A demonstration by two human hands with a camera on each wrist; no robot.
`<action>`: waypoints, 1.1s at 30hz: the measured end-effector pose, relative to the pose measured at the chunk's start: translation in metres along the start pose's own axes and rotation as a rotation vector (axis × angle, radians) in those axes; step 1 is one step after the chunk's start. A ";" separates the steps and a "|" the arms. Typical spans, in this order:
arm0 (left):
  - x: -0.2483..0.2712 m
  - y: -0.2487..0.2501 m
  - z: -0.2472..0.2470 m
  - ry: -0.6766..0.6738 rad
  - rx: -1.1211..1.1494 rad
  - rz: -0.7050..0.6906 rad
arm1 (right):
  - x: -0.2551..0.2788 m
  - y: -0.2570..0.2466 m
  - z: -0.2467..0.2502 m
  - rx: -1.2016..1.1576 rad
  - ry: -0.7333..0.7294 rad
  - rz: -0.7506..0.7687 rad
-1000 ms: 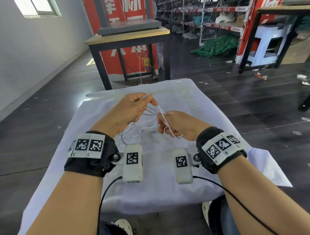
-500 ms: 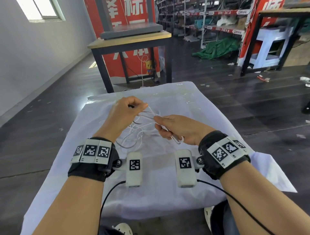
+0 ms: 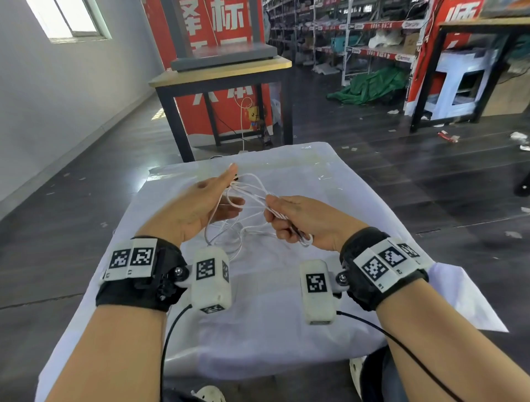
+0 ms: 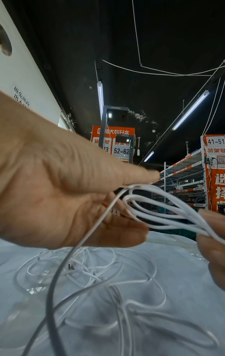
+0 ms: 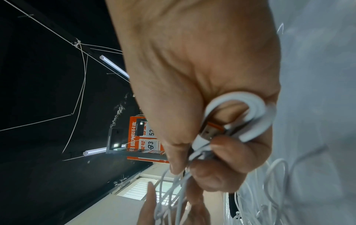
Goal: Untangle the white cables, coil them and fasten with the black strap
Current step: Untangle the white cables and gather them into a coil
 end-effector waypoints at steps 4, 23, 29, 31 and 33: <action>0.000 0.002 -0.003 -0.025 0.014 -0.092 | 0.000 0.001 -0.001 0.066 -0.008 0.003; 0.001 -0.001 -0.006 -0.058 -0.138 -0.048 | -0.003 0.002 0.006 -0.033 0.166 0.043; 0.003 0.002 -0.008 -0.113 0.170 -0.054 | -0.004 0.004 0.006 0.110 0.117 0.027; 0.003 0.004 -0.009 -0.090 0.099 -0.055 | -0.005 0.003 0.006 0.046 0.126 0.041; 0.003 0.005 -0.008 -0.050 -0.015 -0.055 | -0.006 0.003 0.007 -0.060 0.119 0.054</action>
Point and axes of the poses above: each hand's wrist, its own x-axis away from the middle knuckle, its own z-axis out of the back of the hand, y = z × x, the point moved 3 cm from there along -x, towards the middle knuckle, and after that the axes turned 4 degrees about -y, right-handed, at the moved point
